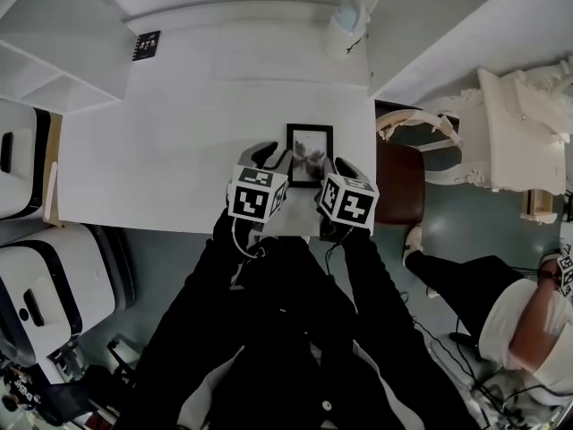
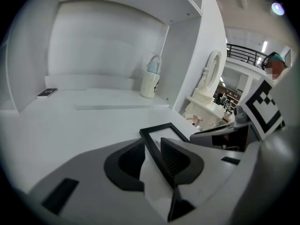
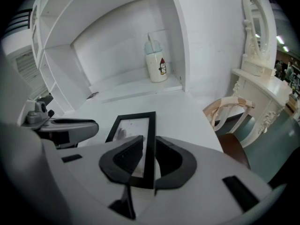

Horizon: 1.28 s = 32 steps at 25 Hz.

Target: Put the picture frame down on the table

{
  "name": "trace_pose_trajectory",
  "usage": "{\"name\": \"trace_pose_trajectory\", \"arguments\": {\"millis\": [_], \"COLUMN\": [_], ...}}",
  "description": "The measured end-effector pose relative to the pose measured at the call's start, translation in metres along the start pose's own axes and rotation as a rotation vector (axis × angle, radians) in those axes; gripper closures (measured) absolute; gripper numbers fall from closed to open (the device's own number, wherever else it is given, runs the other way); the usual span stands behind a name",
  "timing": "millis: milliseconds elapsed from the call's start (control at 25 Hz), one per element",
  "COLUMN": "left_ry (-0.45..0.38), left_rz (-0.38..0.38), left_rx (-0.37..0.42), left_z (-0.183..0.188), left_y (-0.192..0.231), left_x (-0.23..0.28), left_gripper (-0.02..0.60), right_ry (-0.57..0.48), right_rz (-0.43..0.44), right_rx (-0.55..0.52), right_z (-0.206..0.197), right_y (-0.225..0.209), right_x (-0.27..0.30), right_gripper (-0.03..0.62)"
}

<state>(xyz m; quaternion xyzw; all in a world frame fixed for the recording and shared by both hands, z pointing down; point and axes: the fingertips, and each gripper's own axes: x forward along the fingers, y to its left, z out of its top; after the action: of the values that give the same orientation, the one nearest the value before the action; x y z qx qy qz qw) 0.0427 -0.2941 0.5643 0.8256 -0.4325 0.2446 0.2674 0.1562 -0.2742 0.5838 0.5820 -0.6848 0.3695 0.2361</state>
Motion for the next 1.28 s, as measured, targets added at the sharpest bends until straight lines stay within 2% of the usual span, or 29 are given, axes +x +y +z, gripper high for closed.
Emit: {"name": "trace_pose_trajectory", "arguments": {"millis": [120,160,200,320,560,840,1040,1280], "left_ry": [-0.057,-0.076,-0.095,-0.156,-0.257,-0.339,-0.440,-0.531], "left_rz": [0.019,0.025,0.029,0.032,0.043,0.081,0.085,0.094], "left_rx": [0.019,0.022,0.016,-0.020,0.026,0.102,0.094,0.123], "left_z": [0.010,0.014,0.017,0.031,0.061,0.084,0.110,0.134], "left_y": [0.002,0.003,0.003,0.004,-0.003,-0.011,-0.015,-0.026], "left_x": [-0.012,-0.017,-0.022,-0.037,-0.072,-0.115,-0.149,-0.187], "left_gripper": [0.567,0.579,0.578,0.579,0.580,0.580,0.580,0.580], "right_ry": [-0.053,-0.074,-0.094,-0.148,-0.251,-0.398,-0.492,-0.593], "right_rz": [-0.022,-0.017,-0.006,0.030,0.085,0.095,0.110,0.141], "right_rx": [-0.018,-0.022,-0.018,0.001,0.003,-0.148,-0.258,-0.323], "right_z": [0.010,0.013,0.016,0.027,0.055,0.089,0.111,0.131], "right_y": [-0.004,-0.003,-0.002,0.002,0.012,0.026,0.040,0.056], "right_x": [-0.010,-0.014,-0.018,-0.030,-0.060,-0.109,-0.145,-0.186], "right_gripper": [0.523,0.565,0.592,0.592,0.592,0.592,0.592,0.592]}}
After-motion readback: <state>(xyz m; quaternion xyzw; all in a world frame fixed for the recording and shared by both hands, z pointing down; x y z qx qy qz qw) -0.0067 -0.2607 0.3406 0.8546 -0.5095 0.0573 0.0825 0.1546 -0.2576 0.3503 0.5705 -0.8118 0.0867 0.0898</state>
